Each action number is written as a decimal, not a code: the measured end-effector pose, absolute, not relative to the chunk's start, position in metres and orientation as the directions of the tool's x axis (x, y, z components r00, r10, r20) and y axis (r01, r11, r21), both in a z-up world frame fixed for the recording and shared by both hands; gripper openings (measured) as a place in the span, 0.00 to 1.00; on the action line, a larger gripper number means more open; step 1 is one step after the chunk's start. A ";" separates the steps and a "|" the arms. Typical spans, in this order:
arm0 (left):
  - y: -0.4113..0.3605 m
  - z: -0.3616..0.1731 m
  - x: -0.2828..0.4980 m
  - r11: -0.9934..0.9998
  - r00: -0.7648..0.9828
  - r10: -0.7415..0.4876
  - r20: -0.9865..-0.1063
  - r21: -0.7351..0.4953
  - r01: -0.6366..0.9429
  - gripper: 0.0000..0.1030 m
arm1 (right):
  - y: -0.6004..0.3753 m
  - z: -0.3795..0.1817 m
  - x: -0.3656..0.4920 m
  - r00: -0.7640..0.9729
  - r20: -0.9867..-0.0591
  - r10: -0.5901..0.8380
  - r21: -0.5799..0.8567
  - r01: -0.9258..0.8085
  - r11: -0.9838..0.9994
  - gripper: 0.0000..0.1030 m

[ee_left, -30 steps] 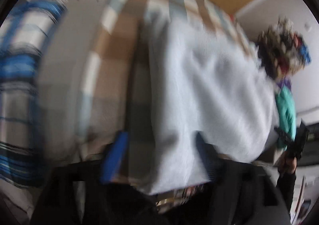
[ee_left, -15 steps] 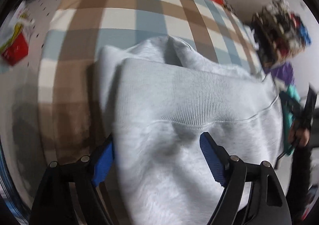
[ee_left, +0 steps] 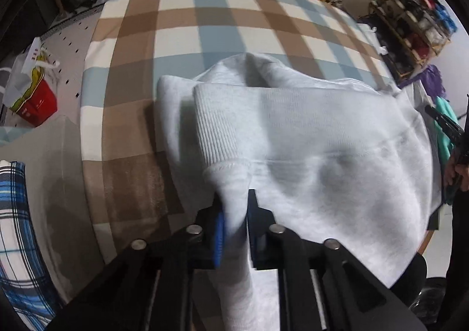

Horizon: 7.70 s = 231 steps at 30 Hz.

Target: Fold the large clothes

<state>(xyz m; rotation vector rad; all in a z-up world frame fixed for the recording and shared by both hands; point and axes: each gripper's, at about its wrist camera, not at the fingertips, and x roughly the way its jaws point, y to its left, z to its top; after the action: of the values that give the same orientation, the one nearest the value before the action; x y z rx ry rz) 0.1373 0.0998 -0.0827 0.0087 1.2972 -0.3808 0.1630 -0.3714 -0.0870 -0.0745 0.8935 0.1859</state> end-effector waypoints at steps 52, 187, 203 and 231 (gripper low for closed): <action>0.015 0.010 0.131 0.936 0.486 -0.304 -0.820 -0.163 0.311 0.81 | -0.335 -0.041 0.153 0.711 -0.702 0.041 -0.002 -0.060 0.998 0.82; 0.022 -0.104 0.148 0.956 0.391 -0.200 -0.898 -0.091 0.280 0.99 | -0.342 -0.165 0.248 0.418 -0.902 -0.113 -0.090 0.076 0.993 0.29; 0.023 -0.105 0.142 0.958 0.419 -0.202 -0.885 -0.089 0.272 0.99 | -0.304 -0.184 0.121 0.500 -0.784 0.368 0.446 0.042 0.894 0.50; 0.062 -0.080 0.046 0.971 0.534 -0.204 -0.820 -0.102 0.215 0.98 | -0.345 -0.186 0.089 0.559 -0.815 0.153 0.399 0.349 0.848 0.22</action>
<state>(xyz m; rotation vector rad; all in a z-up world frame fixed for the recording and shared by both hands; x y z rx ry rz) 0.0461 0.0621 -0.0804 0.0117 0.9761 -0.2495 0.0885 -0.3446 -0.1858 0.5694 0.9844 -0.1231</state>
